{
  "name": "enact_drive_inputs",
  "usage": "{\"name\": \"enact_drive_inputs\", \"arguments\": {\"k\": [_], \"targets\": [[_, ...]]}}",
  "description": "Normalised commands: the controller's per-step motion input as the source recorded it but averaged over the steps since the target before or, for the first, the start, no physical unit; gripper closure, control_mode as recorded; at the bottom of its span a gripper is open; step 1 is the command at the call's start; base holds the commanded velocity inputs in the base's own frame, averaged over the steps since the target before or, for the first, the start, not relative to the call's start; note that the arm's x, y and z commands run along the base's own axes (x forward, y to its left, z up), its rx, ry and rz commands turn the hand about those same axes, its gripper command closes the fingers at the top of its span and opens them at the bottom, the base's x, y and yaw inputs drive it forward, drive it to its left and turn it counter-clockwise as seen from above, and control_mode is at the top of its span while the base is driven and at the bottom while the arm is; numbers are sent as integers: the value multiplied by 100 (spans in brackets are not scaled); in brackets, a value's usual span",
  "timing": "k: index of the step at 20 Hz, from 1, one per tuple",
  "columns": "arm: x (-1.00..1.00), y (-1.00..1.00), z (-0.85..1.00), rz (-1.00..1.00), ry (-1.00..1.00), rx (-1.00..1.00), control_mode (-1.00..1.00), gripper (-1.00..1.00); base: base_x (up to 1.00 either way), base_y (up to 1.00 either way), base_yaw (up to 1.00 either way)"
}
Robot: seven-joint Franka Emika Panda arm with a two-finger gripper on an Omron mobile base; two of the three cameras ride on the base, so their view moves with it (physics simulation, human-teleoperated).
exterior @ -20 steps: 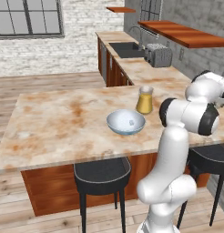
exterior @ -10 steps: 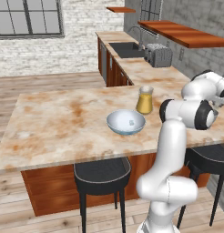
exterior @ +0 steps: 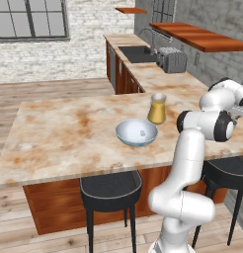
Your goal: There are two ice cubes in the ice bowl. Place both ice cubes in the glass cup.
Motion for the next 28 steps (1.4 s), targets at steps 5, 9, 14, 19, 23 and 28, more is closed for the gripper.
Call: {"name": "enact_drive_inputs", "arguments": {"k": [5, 9, 14, 19, 23, 28], "targets": [[22, 4, -10, 0, 3, 5, -100, 100, 0, 0, 0], [27, 0, -7, 0, 2, 0, -100, -100, 0, 0, 0], [24, -1, -2, 0, 1, 0, -100, -100, 0, 0, 0], [4, -7, 0, 0, 0, 0, -100, -100, 0, 0, 0], [-34, 47, 4, 2, 0, 2, -100, -100, 0, 0, 0], [-54, 100, 0, 8, 1, 0, -100, -100, 0, 0, 0]]}}
